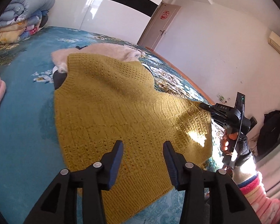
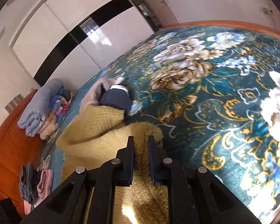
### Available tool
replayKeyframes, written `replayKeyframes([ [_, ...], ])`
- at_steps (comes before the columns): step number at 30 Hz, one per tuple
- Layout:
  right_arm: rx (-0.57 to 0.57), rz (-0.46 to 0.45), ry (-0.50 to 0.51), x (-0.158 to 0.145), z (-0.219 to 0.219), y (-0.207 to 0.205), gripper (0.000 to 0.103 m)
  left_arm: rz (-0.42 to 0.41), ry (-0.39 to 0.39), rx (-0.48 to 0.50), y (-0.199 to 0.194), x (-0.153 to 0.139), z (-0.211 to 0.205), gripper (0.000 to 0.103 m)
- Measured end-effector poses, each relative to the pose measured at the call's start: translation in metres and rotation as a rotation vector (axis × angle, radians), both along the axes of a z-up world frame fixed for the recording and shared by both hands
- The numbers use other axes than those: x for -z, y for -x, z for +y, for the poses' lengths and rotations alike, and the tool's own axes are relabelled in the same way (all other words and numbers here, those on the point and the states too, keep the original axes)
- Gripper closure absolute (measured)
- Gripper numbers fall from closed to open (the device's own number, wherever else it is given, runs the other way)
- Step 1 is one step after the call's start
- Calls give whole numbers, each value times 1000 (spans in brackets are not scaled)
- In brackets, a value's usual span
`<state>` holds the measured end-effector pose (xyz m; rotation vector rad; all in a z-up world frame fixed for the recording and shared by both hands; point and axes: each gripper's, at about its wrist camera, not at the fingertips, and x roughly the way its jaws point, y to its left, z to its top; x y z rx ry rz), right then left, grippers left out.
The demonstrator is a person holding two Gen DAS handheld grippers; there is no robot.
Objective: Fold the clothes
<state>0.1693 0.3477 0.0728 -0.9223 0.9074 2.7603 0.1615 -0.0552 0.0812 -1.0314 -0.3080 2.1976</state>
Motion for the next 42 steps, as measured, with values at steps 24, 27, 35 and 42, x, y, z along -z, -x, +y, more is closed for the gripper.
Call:
replayKeyframes([
  [24, -152, -72, -59, 48, 6, -58, 54, -473, 120, 153, 122, 34, 319, 45],
  [27, -175, -68, -62, 50, 5, -59, 54, -458, 224, 123, 122, 38, 339, 43],
  [35, -215, -50, -59, 53, 0, -66, 54, -398, 410, 144, 107, 40, 365, 40],
  [42, -163, -56, -39, 51, 12, -78, 54, -397, 393, 126, 106, 42, 351, 83],
])
